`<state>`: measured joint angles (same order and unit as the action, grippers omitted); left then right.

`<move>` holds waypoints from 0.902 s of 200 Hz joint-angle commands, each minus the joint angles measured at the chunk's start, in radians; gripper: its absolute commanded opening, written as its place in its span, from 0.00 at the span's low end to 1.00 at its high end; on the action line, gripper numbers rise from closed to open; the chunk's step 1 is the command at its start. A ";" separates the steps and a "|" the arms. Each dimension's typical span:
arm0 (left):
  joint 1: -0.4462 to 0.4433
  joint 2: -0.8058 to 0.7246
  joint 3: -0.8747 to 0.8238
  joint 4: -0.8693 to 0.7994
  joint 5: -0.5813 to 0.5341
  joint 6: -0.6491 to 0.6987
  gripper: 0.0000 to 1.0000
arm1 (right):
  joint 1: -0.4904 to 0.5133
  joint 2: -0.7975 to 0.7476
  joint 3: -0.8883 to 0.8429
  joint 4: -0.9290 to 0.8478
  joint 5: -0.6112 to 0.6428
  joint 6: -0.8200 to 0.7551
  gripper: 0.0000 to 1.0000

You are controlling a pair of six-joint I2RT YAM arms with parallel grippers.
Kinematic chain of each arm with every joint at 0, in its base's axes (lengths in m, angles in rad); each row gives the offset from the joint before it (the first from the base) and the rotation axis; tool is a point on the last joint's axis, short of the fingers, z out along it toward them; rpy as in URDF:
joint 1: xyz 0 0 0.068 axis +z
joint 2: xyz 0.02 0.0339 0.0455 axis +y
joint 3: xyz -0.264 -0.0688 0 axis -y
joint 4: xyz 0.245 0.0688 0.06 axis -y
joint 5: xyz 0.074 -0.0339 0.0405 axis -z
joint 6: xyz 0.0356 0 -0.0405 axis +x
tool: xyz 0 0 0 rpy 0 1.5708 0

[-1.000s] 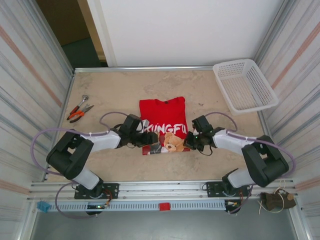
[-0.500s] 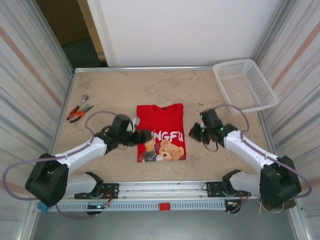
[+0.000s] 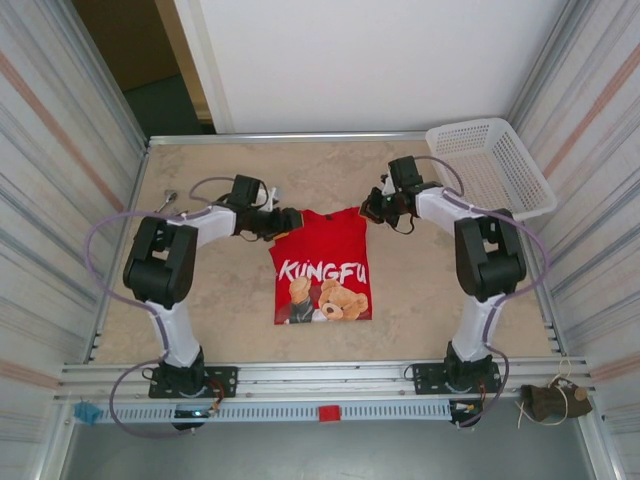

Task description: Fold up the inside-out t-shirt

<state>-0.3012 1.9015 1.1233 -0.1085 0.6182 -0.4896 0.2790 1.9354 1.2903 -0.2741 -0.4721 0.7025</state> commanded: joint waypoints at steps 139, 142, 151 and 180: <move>0.141 -0.128 0.124 -0.251 -0.099 0.128 0.70 | -0.116 -0.058 0.066 -0.113 -0.031 -0.104 0.52; 0.146 -0.120 0.126 -0.258 -0.095 0.133 0.70 | -0.117 -0.055 0.062 -0.113 -0.033 -0.105 0.54; 0.153 -0.100 0.127 -0.263 -0.088 0.150 0.70 | -0.118 -0.047 0.048 -0.108 -0.028 -0.109 0.57; 0.157 -0.022 0.146 -0.282 -0.060 0.194 0.72 | -0.118 -0.011 0.018 -0.083 -0.039 -0.112 0.60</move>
<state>-0.1387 1.8149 1.2510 -0.3084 0.5373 -0.3637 0.1562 1.8812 1.3434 -0.3229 -0.5156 0.6201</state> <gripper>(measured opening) 0.715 0.598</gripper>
